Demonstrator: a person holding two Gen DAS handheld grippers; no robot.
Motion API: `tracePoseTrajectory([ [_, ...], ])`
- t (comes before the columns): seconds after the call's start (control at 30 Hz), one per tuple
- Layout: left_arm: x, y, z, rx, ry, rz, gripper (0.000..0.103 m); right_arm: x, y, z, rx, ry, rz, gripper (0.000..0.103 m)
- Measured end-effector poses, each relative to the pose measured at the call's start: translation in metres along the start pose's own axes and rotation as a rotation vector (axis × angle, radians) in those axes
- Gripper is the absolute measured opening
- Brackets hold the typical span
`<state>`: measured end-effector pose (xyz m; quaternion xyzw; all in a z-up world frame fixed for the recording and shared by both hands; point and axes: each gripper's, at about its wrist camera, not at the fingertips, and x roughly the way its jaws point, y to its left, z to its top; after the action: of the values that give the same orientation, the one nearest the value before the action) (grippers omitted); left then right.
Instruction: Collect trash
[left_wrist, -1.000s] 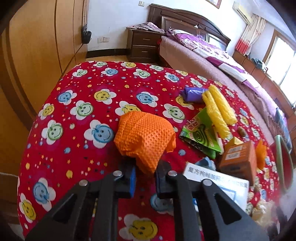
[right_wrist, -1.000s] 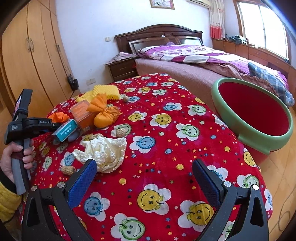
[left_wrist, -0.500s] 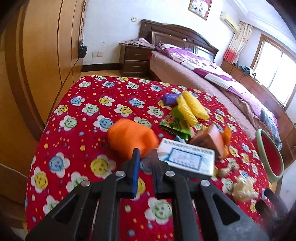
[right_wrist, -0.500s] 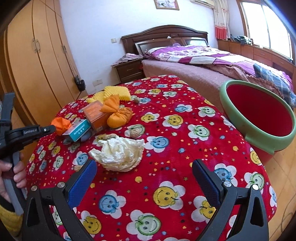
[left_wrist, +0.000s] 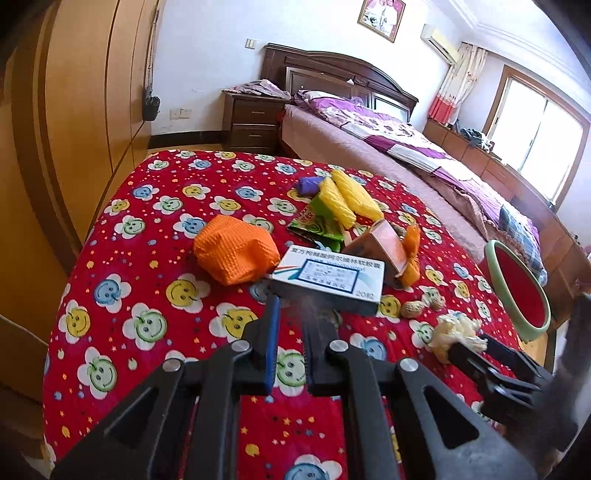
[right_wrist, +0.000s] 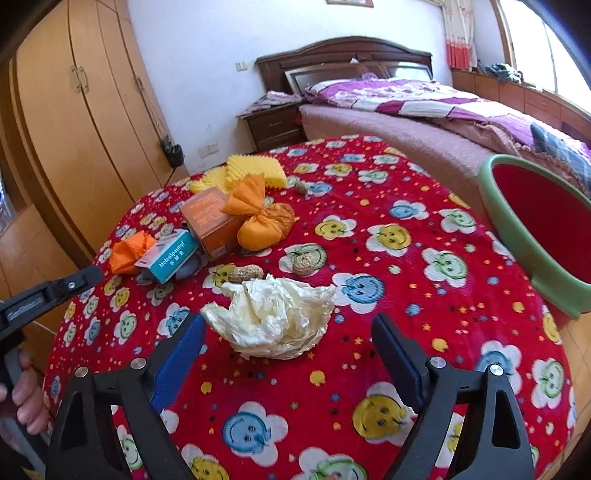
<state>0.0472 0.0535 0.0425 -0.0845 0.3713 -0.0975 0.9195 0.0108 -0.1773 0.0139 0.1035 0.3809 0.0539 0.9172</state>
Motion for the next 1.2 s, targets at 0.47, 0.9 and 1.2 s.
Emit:
tracePoseTrajectory([
  [0.47,-0.009,-0.023,-0.002,0.019,0.007,-0.041,0.011,-0.014,-0.003,0.0,0.004,0.001,0.054,0.036],
  [0.9,-0.014,-0.069,0.015,0.064,0.006,-0.137,0.011,-0.067,-0.036,0.015,0.042,-0.097,0.038,0.036],
  [1.2,-0.001,-0.112,0.028,0.117,0.033,-0.201,0.011,-0.093,-0.069,0.029,0.08,-0.167,0.005,0.036],
])
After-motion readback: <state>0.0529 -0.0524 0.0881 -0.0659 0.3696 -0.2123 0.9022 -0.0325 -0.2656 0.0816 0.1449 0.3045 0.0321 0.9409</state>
